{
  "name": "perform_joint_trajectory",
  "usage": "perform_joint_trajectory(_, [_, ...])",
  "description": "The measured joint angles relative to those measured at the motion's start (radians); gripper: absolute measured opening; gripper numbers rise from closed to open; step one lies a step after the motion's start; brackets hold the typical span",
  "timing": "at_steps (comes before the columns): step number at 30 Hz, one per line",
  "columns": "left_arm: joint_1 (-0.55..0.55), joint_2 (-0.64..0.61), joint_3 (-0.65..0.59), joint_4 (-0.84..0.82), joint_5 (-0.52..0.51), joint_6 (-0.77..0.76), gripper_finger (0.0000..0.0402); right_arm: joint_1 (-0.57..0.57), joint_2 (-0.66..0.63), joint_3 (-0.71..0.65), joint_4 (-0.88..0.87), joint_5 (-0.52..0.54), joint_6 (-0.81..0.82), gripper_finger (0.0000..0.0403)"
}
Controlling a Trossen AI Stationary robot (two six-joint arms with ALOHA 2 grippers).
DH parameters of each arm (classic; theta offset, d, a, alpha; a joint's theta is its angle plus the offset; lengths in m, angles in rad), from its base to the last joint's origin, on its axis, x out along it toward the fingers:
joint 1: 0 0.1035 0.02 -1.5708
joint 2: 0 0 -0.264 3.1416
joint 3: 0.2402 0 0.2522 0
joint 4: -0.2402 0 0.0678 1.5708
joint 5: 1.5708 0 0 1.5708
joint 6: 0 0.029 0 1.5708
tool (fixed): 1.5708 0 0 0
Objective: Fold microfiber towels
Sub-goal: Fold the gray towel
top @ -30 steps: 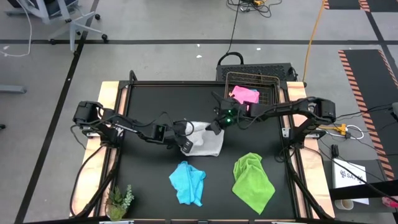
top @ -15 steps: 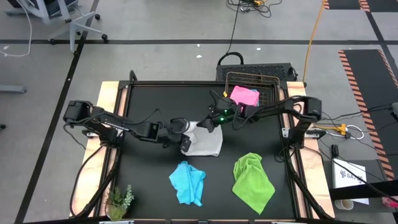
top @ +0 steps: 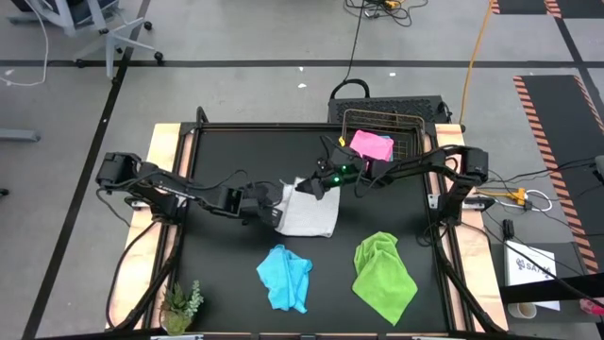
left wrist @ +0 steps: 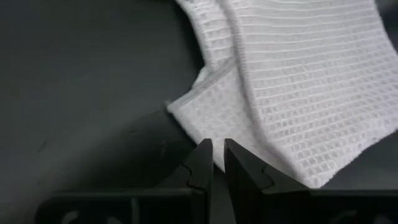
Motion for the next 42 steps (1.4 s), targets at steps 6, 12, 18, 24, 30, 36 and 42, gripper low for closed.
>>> perform_joint_trajectory(6, [0.0, 0.0, 0.0, -0.03, 0.098, -0.059, 0.0042, 0.0, 0.0, 0.0, 0.008, -0.054, 0.005, 0.0152])
perform_joint_trajectory(12, [0.008, 0.0, 0.0, -0.032, 0.129, -0.096, 0.0042, 0.009, 0.0, 0.0, 0.002, -0.105, 0.026, 0.0153])
perform_joint_trajectory(18, [0.082, 0.015, 0.0, -0.053, 0.109, -0.05, 0.0042, 0.019, 0.0, 0.0, 0.001, -0.105, 0.027, 0.0153])
perform_joint_trajectory(24, [0.169, 0.063, -0.001, 0.029, 0.177, 0.094, 0.0046, 0.024, 0.0, 0.0, 0.0, -0.106, 0.028, 0.0153])
perform_joint_trajectory(30, [0.224, 0.088, -0.001, 0.149, 0.213, 0.161, 0.0091, 0.025, 0.0, 0.0, -0.006, -0.131, 0.032, 0.0153])
perform_joint_trajectory(36, [0.253, 0.088, 0.0, 0.07, 0.262, 0.166, 0.014, 0.028, 0.0, 0.0, -0.009, -0.132, 0.035, 0.0153])
perform_joint_trajectory(42, [0.254, 0.088, -0.001, 0.046, 0.291, 0.165, 0.0154, 0.028, 0.0, 0.0, -0.005, -0.132, 0.034, 0.0153])
